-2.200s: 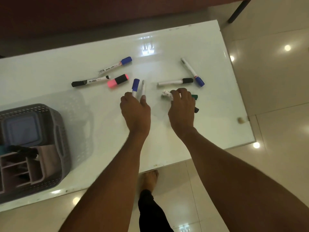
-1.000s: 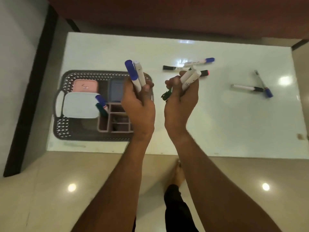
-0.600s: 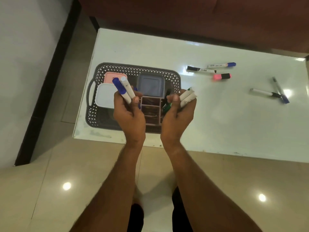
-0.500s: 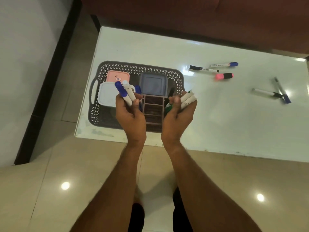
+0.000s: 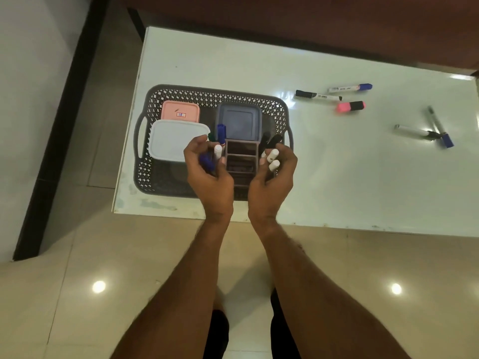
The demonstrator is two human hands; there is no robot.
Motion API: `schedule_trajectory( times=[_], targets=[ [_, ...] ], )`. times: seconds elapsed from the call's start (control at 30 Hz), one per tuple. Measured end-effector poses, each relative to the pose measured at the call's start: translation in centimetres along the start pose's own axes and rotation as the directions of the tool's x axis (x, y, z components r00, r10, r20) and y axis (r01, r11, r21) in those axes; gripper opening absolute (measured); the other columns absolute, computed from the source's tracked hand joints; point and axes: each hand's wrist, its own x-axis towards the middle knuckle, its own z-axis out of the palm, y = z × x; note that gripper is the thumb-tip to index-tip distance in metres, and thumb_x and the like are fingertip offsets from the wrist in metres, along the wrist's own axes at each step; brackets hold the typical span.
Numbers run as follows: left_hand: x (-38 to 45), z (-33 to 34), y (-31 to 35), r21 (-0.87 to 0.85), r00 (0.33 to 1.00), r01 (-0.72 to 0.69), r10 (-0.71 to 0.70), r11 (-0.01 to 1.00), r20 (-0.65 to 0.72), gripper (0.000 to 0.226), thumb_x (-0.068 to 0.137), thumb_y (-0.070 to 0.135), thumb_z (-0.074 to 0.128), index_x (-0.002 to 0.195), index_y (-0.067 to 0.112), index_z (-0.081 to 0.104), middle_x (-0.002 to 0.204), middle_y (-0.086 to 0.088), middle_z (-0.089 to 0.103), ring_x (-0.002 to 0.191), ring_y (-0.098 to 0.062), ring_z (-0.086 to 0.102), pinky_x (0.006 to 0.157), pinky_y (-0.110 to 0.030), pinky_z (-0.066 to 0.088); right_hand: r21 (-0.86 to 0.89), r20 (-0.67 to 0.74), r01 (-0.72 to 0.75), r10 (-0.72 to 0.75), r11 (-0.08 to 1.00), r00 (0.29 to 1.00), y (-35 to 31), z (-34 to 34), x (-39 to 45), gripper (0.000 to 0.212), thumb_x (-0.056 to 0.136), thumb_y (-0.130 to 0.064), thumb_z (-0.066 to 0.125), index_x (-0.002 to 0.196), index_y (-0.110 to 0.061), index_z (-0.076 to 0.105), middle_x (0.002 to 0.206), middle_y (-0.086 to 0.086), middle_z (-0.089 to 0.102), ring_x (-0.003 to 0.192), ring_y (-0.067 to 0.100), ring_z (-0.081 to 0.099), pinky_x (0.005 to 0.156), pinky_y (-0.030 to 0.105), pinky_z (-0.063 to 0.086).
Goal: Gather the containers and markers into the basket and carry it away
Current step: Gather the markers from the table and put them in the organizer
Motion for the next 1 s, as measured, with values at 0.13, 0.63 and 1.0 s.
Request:
schedule_trajectory(
  times=[0.13,0.63,1.0],
  targets=[
    [0.0,0.2,-0.1,0.054,1.000,0.004,-0.003,0.999,-0.016,0.048,0.086,-0.014,0.065,0.132,0.000,0.056,0.123,-0.003,0.064,0.118,-0.002,0.061,0.100,-0.013,0.048,-0.033,-0.018,0.004,-0.005,0.999,1.000,-0.1,0.1,0.2,0.035,0.100,-0.010,0.062,0.134,-0.012,0.056,0.127,-0.001,0.065,0.117,0.011,0.063,0.100,0.017,0.052],
    [0.0,1.0,-0.5,0.121,0.996,-0.041,0.050,0.992,-0.076,0.038,0.084,-0.008,0.069,0.120,0.003,0.060,0.117,0.003,0.061,0.109,0.003,0.060,0.098,-0.012,0.047,-0.135,-0.028,0.033,-0.037,0.990,0.999,-0.2,0.3,0.9,0.028,0.099,-0.013,0.066,0.126,-0.010,0.061,0.119,0.001,0.065,0.103,0.003,0.060,0.090,0.003,0.046],
    [0.2,1.6,-0.3,0.138,0.993,-0.038,0.053,0.990,-0.106,0.044,0.081,-0.011,0.071,0.122,0.002,0.060,0.119,0.000,0.061,0.112,-0.004,0.060,0.102,-0.018,0.049,-0.058,0.072,0.133,-0.128,0.989,0.989,-0.8,-1.0,1.7,0.034,0.094,-0.004,0.068,0.127,-0.007,0.059,0.121,0.006,0.062,0.113,0.012,0.060,0.098,0.021,0.052]
  ],
)
